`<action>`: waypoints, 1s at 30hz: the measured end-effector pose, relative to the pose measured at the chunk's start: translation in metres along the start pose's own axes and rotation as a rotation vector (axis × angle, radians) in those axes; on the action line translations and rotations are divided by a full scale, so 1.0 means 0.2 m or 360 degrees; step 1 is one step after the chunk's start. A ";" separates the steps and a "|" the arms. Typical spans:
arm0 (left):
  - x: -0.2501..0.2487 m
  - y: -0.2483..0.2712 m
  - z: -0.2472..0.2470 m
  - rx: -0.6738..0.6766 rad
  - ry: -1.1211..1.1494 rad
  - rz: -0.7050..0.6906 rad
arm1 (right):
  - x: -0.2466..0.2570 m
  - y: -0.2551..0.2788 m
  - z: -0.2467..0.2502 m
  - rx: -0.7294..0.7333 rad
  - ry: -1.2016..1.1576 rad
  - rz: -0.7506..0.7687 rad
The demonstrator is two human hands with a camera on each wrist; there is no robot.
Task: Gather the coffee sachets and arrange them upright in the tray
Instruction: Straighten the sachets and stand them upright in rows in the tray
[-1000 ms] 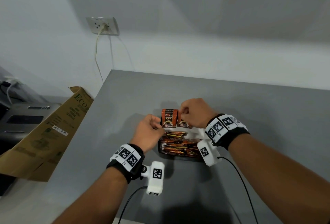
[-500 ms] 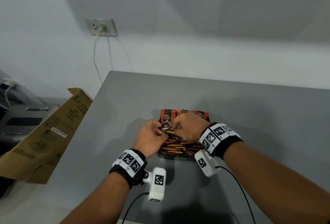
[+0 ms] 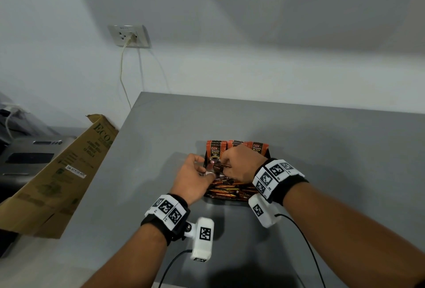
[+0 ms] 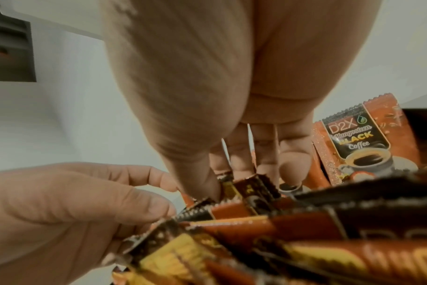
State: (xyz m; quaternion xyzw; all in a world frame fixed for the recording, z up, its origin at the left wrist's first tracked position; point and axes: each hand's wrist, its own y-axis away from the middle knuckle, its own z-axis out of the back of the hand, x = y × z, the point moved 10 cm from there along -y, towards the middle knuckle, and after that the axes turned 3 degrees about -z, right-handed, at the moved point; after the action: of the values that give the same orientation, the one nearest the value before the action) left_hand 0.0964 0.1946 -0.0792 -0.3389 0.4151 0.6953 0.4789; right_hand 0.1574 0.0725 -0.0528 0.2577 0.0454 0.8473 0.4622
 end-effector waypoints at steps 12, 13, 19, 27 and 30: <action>-0.18 -0.01 0.01 0.0038 0.0235 -0.0276 | 0.05 0.12 0.33 -0.0227 -0.0289 -0.0037; -0.22 -0.02 0.00 0.0089 0.0432 -0.0263 | 0.06 0.14 0.38 -0.0227 -0.0411 -0.0031; -0.36 0.10 -0.25 0.0839 0.1681 0.0282 | 0.10 0.21 0.38 -0.0056 -0.0827 -0.0001; -0.35 0.09 -0.29 0.0717 0.1720 0.0261 | 0.18 0.26 0.32 -0.0167 -0.0308 0.0219; -0.36 0.09 -0.28 0.0689 0.1822 0.0284 | 0.18 0.26 0.32 -0.0266 -0.0255 0.0280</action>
State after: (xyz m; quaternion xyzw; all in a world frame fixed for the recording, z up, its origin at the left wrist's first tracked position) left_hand 0.1067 0.1133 -0.0364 -0.5174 0.7645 0.3407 0.1781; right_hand 0.1318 0.0625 0.0327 0.2881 -0.0853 0.8621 0.4081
